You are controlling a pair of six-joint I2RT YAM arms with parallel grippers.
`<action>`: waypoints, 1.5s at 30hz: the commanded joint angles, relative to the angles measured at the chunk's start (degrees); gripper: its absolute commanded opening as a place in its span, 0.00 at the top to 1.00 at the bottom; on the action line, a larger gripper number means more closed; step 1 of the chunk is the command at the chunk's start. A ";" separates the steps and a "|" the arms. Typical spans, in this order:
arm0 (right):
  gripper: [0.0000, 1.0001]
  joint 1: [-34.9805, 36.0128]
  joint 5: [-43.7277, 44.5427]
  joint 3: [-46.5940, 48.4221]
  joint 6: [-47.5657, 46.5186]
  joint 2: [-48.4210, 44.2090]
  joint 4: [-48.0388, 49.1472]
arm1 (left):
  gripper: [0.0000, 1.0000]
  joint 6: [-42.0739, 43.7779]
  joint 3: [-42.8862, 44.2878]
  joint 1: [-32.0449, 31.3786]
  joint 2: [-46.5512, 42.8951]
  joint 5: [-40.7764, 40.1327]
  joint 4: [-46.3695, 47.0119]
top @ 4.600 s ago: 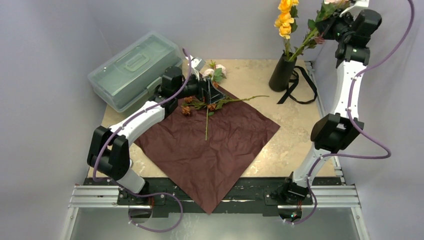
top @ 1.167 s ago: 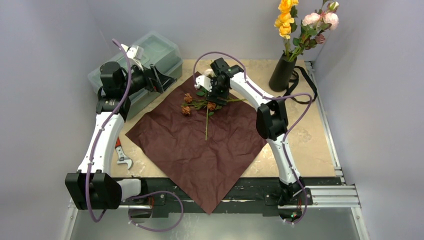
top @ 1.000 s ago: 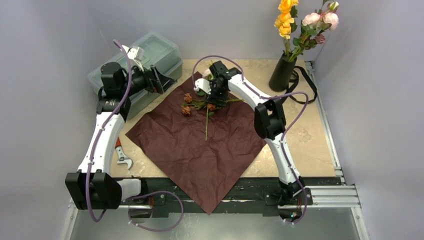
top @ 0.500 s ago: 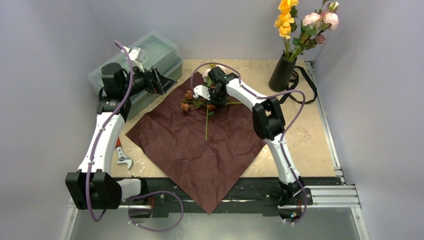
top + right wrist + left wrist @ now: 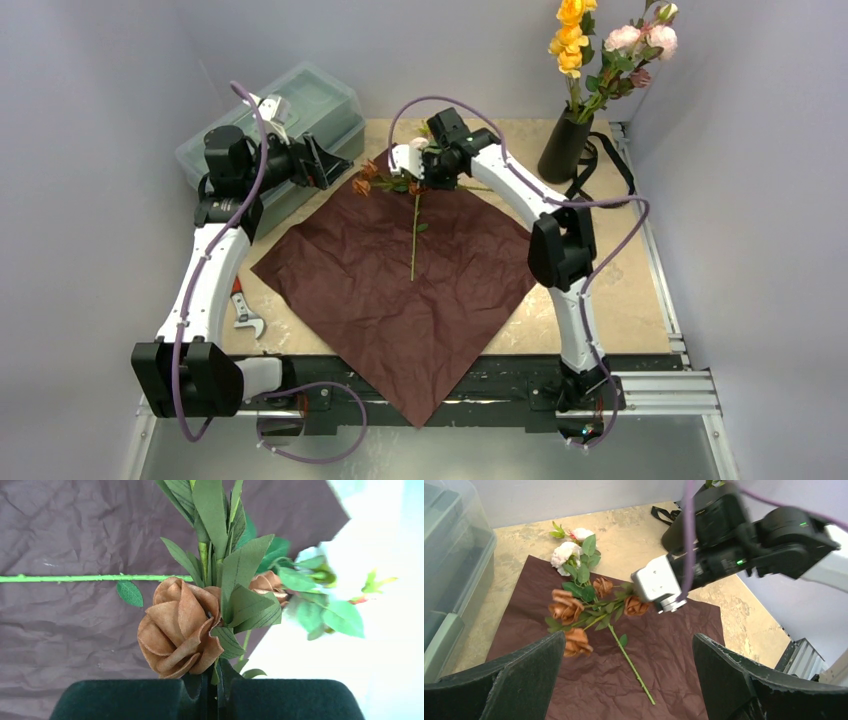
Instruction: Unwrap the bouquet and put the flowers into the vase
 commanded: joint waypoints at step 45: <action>1.00 -40.72 -4.34 -6.49 70.53 -32.82 63.08 | 0.01 -6.81 -0.01 0.30 5.73 2.72 16.76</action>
